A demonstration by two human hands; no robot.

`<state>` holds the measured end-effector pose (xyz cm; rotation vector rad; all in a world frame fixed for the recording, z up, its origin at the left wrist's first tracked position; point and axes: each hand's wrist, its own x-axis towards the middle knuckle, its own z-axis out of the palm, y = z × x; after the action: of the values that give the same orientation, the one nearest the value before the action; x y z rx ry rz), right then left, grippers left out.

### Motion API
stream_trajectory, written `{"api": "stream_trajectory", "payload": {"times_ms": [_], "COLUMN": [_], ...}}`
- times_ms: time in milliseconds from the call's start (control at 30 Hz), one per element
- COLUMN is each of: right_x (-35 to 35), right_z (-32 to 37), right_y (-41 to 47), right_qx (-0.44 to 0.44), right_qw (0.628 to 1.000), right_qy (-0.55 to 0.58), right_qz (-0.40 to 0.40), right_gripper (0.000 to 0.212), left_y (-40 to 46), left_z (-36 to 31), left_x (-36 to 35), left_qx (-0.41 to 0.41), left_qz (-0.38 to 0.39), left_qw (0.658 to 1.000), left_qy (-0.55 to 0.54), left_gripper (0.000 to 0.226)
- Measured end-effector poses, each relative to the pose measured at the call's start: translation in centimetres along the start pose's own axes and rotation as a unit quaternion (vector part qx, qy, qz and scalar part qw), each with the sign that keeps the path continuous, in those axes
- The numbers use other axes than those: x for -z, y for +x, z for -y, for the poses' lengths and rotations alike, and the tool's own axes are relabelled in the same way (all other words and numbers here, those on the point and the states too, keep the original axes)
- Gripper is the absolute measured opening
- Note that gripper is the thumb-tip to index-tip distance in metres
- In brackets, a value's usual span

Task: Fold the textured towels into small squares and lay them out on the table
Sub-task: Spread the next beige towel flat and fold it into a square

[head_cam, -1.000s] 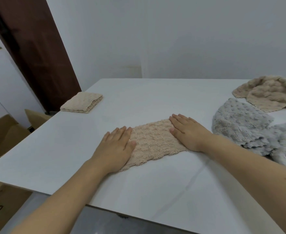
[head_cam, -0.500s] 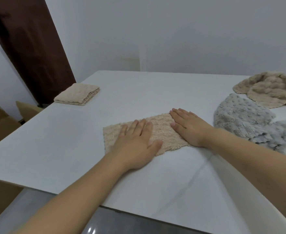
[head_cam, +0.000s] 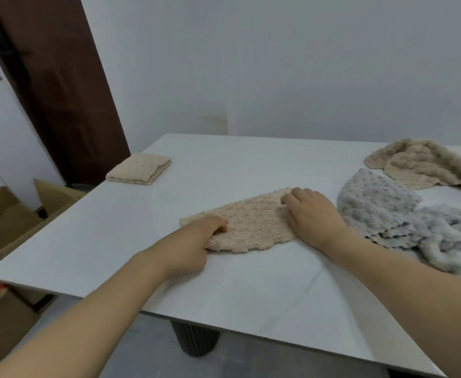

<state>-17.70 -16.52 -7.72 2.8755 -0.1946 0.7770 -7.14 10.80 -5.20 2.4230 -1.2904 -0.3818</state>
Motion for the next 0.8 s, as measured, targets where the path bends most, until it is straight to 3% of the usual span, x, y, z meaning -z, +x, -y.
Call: {"api": "stream_trajectory", "payload": {"times_ms": [100, 200, 367, 533, 600, 667, 733, 800], "right_x": [0.1, 0.0, -0.1, -0.7, -0.7, -0.3, -0.4, -0.7], "right_z": [1.8, 2.1, 0.7, -0.4, -0.8, -1.3, -2.4, -3.1], "right_y": [-1.5, -2.2, -0.9, 1.2, 1.5, 1.2, 0.9, 1.2], "right_qx": [-0.117, -0.184, -0.145, -0.110, -0.170, -0.271, -0.366, -0.428], "right_qw": [0.992, 0.977, 0.957, 0.937, 0.877, 0.775, 0.672, 0.595], "right_qy": [0.038, 0.085, 0.171, 0.265, 0.425, 0.571, 0.636, 0.663], "right_qz": [0.021, 0.068, 0.181, 0.198, 0.143, 0.024, -0.102, -0.152], "right_gripper": [0.024, 0.033, 0.043, 0.037, 0.025, 0.020, 0.024, 0.025], "left_y": [0.2, -0.1, -0.2, 1.7, 3.5, 5.3, 7.6, 10.0], "left_z": [-0.1, 0.6, 0.8, -2.8, -4.1, -5.4, -6.1, -6.6], "left_x": [0.7, 1.5, 2.9, 4.6, 4.9, 4.9, 4.7, 4.5], "left_qx": [-0.011, 0.003, -0.041, -0.108, -0.119, -0.130, -0.134, -0.133], "left_qz": [-0.013, -0.017, -0.036, -0.125, -0.140, -0.147, -0.153, -0.136], "left_qw": [0.997, 0.998, 0.996, 0.986, 0.983, 0.980, 0.978, 0.981], "left_qy": [0.071, 0.058, 0.066, -0.010, -0.005, 0.019, 0.039, 0.043], "left_gripper": [0.055, 0.051, 0.045, 0.027, 0.026, 0.025, 0.024, 0.023]}}
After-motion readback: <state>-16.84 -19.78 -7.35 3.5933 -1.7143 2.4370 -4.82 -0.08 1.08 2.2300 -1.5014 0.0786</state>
